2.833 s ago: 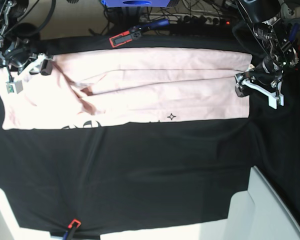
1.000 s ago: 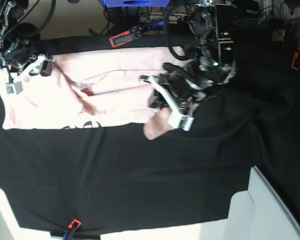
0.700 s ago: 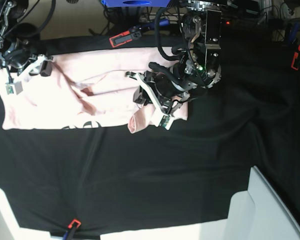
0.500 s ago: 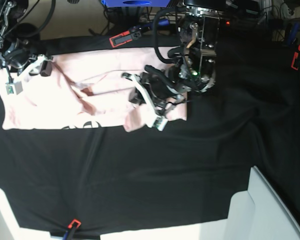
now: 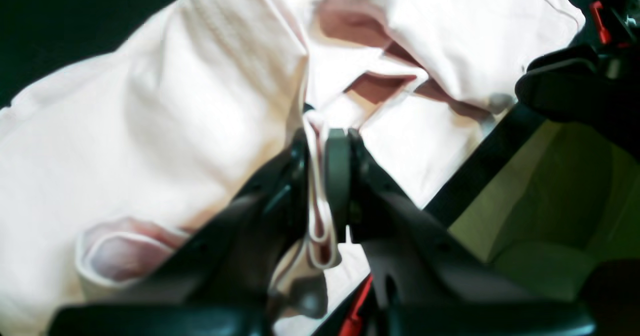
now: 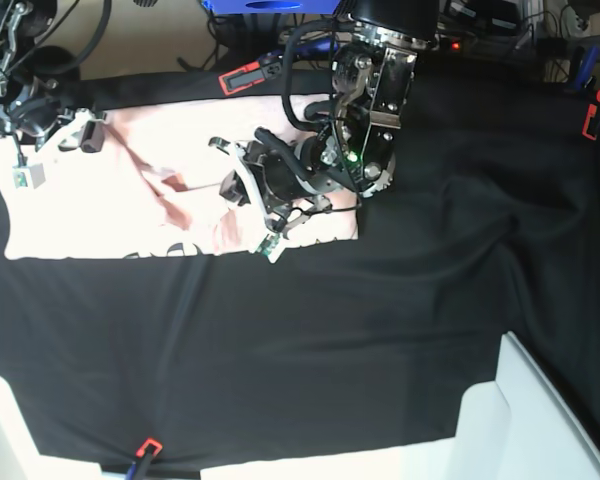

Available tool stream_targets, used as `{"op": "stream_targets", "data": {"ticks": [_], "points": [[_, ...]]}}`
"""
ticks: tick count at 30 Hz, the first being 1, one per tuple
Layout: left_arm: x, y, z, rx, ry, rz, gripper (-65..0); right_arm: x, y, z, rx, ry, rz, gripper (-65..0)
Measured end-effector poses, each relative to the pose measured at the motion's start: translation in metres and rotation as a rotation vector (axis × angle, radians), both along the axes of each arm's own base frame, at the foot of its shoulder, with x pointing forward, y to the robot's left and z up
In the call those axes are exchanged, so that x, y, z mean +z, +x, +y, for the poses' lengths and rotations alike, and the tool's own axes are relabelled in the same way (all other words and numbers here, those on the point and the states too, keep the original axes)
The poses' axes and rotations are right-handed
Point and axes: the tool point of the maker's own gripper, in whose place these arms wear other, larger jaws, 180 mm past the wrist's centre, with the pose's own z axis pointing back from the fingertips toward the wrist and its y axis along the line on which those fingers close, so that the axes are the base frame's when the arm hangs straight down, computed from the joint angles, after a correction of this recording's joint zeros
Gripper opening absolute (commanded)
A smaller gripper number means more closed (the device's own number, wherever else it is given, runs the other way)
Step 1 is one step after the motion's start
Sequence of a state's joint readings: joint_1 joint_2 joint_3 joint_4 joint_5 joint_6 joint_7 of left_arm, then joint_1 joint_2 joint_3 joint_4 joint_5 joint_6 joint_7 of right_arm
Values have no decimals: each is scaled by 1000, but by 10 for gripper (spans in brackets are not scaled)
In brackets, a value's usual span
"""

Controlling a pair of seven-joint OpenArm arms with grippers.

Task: Fold the T-shirt properly
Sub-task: 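Carry the left-held strip end over toward the right gripper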

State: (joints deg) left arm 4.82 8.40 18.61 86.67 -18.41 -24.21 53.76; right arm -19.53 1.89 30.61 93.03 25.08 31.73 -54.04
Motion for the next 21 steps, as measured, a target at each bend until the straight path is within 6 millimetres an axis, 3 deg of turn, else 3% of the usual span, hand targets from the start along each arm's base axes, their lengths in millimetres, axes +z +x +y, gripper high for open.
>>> {"op": "stream_targets", "data": {"ticks": [10, 12, 17, 19, 21], "points": [[-3, 1, 1, 0, 6, 7, -635, 0, 0, 0, 0, 0, 0, -398], [-3, 1, 1, 0, 6, 7, -588, 0, 0, 0, 0, 0, 0, -398], [-2, 1, 0, 2, -1, 8, -380, 0, 0, 0, 0, 0, 0, -398], [-2, 1, 0, 1, -1, 8, -334, 0, 0, 0, 0, 0, 0, -398], [-1, -1, -8, -44, 12, -7, -331, 0, 0, 0, 0, 0, 0, -398]]}}
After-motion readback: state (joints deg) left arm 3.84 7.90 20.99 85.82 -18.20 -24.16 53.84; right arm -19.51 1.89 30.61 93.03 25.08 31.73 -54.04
